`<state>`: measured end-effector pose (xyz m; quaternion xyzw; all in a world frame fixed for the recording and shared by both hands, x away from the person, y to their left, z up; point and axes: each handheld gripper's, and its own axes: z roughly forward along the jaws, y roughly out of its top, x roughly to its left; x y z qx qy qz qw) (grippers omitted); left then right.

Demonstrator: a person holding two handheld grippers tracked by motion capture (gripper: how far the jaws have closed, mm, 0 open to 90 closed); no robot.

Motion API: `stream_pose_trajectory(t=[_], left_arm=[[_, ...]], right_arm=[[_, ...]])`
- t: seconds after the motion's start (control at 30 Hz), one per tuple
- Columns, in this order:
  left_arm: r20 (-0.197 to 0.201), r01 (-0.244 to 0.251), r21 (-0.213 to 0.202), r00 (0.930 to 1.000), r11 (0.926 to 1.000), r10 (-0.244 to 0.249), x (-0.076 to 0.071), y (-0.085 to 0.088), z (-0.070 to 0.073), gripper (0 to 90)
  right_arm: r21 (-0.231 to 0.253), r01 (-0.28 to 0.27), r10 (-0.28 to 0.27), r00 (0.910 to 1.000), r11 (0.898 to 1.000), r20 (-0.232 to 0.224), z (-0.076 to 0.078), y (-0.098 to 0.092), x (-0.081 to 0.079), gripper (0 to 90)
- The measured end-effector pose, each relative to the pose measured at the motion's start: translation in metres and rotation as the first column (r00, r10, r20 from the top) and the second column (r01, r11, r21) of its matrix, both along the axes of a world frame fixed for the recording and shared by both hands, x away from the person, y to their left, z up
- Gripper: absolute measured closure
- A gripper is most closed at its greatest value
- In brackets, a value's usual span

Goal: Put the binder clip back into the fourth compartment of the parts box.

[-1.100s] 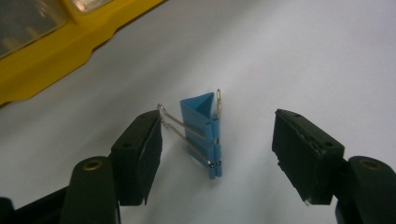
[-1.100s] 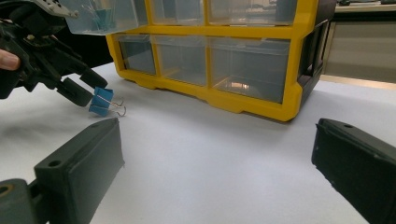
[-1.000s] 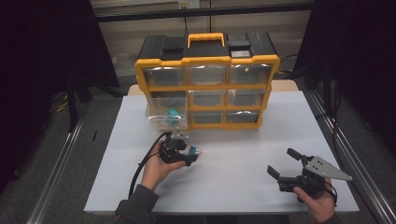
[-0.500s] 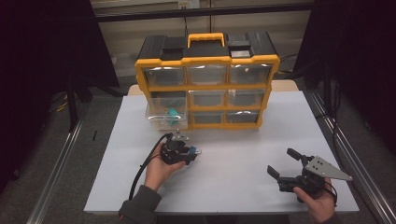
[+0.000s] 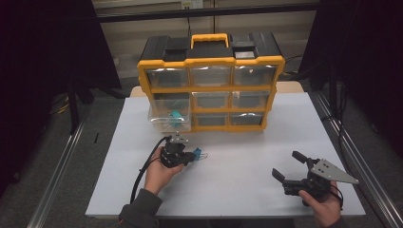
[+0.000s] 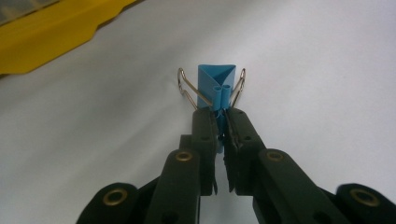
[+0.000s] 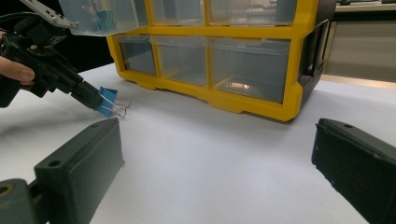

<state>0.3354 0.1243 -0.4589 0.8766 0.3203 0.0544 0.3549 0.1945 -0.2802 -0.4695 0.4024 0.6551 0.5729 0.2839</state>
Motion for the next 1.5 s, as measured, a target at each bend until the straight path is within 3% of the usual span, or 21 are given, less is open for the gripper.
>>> stream_pose_trajectory(t=[0.2,0.33,0.47,0.8,1.03,1.33,1.5], left_arm=[[-0.023,0.017,-0.023,0.9996,0.9996,-0.017,-0.003,0.000,0.008,83.6],[-0.043,0.024,-0.074,0.9987,0.9970,-0.028,-0.005,0.000,0.016,84.1],[-0.068,0.048,-0.066,0.9963,0.9966,-0.052,-0.005,0.001,0.023,84.1],[-0.083,0.063,-0.117,0.9940,0.9912,-0.072,-0.005,0.001,0.040,84.1],[-0.095,0.105,-0.145,0.9883,0.9839,-0.120,-0.006,0.000,0.063,84.1],[-0.077,0.146,-0.139,0.9844,0.9794,-0.158,-0.006,-0.004,0.094,84.1],[-0.071,0.164,-0.167,0.9816,0.9722,-0.177,-0.005,-0.004,0.112,84.1]], right_arm=[[-0.001,-0.001,0.001,1.0000,1.000,-0.001,0.000,0.000,0.000,1.5],[-0.001,-0.001,0.001,1.0000,1.000,-0.001,0.000,0.000,0.000,1.5],[-0.001,-0.003,0.003,1.0000,1.000,-0.003,0.000,0.000,0.000,1.5],[-0.002,-0.003,0.003,1.0000,1.000,-0.001,0.000,0.000,0.000,1.5],[-0.004,-0.002,0.002,1.0000,1.000,0.001,0.000,0.000,0.000,1.5],[-0.004,-0.002,0.002,1.0000,1.000,0.001,0.000,0.000,0.000,1.5],[-0.004,-0.003,0.003,1.0000,1.000,0.001,0.000,0.000,0.000,1.5]])
